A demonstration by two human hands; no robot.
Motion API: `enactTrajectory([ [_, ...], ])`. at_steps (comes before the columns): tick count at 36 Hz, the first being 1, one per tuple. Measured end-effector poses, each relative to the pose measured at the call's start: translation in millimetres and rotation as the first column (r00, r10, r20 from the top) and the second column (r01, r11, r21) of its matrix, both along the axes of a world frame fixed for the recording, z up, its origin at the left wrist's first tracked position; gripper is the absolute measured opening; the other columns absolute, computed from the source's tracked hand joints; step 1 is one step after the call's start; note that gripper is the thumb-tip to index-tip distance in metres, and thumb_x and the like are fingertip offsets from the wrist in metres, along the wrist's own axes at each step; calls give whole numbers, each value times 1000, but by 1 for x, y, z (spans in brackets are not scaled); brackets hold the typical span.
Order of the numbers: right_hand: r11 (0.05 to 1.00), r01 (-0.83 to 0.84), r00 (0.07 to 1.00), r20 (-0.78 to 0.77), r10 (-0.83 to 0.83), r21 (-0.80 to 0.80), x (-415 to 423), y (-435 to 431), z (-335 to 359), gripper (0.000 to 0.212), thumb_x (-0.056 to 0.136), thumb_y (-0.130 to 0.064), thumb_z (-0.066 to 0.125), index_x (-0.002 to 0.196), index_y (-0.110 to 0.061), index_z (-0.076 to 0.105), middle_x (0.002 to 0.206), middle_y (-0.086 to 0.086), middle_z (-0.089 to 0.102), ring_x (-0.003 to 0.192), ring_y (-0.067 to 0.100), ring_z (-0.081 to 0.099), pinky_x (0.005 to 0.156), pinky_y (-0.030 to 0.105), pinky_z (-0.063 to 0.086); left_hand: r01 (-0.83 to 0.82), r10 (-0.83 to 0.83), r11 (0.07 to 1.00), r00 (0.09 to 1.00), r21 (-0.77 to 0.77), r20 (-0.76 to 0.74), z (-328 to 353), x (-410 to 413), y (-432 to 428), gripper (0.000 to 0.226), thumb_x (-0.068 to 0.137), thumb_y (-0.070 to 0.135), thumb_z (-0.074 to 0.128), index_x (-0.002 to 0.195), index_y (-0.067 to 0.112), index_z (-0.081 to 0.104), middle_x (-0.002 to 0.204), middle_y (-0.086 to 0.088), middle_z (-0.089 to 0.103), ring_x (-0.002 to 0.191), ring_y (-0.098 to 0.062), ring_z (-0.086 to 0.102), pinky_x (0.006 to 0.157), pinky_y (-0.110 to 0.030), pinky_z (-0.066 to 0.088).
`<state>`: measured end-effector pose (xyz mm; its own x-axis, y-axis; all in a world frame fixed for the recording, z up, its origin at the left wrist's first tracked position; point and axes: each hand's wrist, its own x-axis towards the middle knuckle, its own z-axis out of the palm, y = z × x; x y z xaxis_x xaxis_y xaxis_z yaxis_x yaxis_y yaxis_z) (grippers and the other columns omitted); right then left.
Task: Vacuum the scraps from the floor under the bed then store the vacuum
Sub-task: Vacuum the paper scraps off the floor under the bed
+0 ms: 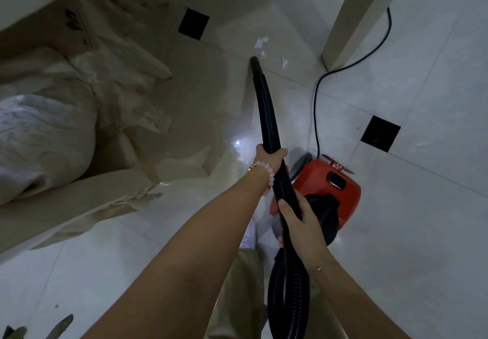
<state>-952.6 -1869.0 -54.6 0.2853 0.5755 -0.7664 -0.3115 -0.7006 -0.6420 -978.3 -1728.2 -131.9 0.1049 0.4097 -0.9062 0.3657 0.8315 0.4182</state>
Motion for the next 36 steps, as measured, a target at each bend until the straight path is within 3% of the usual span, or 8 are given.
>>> enactTrajectory([
  [3, 1000, 7, 1000, -8, -7, 0, -1, 0, 0, 38, 98, -28, 47, 135, -27, 46, 92, -17, 61, 68, -11, 58, 61, 1, 44, 12, -12, 1000, 1000, 5, -9, -1, -1, 0, 29, 80, 19, 63, 102, 13, 45, 88, -14, 54, 80, -27, 57, 88, -58, 53],
  [9, 1000, -8, 1000, 0, 8, -6, -1, 0, -1, 38, 97, -32, 46, 135, -32, 44, 106, -21, 59, 84, -10, 58, 69, 6, 45, 27, -26, 999, 999, 34, -19, -3, 0, 0, 18, 81, 17, 61, 80, 17, 44, 82, -13, 54, 80, -28, 56, 88, -60, 52],
  [16, 1000, -13, 1000, 6, 13, -21, -1, 1, 0, 40, 96, -35, 48, 136, -31, 46, 110, 2, 64, 87, 14, 60, 86, 40, 52, 31, -31, 999, 999, 29, -4, -3, 2, 1, 31, 71, 25, 63, 94, 12, 46, 90, -15, 55, 81, -29, 57, 88, -59, 53],
  [21, 999, -22, 1000, 2, 22, -38, -2, -3, 0, 35, 95, -35, 49, 131, -34, 49, 94, 2, 66, 75, 17, 61, 73, 36, 53, 18, -18, 1000, 1000, 24, -25, -10, -2, -4, 65, 61, 34, 64, 116, 5, 46, 93, -15, 56, 83, -29, 59, 88, -57, 54],
  [24, 999, -32, 999, -10, 32, -44, -3, -7, 2, 35, 95, -35, 49, 130, -34, 51, 99, 2, 67, 80, 18, 60, 79, 38, 52, 10, -9, 1000, 999, 21, -45, -23, -8, -10, 79, 55, 39, 65, 122, 2, 45, 93, -15, 55, 85, -30, 58, 89, -59, 53],
  [28, 998, -41, 999, -35, 39, -48, -4, -15, 6, 34, 95, -33, 50, 129, -34, 52, 99, -1, 67, 80, 14, 61, 75, 32, 54, 14, -14, 1000, 998, 13, -55, -14, -11, -19, 75, 60, 37, 64, 123, -1, 44, 94, -15, 55, 85, -30, 58, 89, -58, 53],
  [31, 997, -4, 996, -91, -2, -71, -6, -21, 13, 30, 96, -31, 50, 125, -38, 51, 81, 6, 64, 59, 16, 57, 53, 26, 51, 7, -7, 1000, 998, 3, -66, -9, -11, -26, 67, 61, 37, 63, 118, 7, 42, 97, -16, 55, 87, -29, 59, 89, -56, 53],
  [36, 995, 36, 994, -99, -45, -96, -11, -33, 15, 36, 95, -32, 50, 131, -36, 50, 75, 14, 60, 53, 18, 56, 50, 26, 50, 45, -45, 999, 997, -2, -69, -5, -10, -38, 53, 65, 35, 60, 107, 14, 37, 96, -16, 54, 87, -28, 57, 92, -56, 51],
])
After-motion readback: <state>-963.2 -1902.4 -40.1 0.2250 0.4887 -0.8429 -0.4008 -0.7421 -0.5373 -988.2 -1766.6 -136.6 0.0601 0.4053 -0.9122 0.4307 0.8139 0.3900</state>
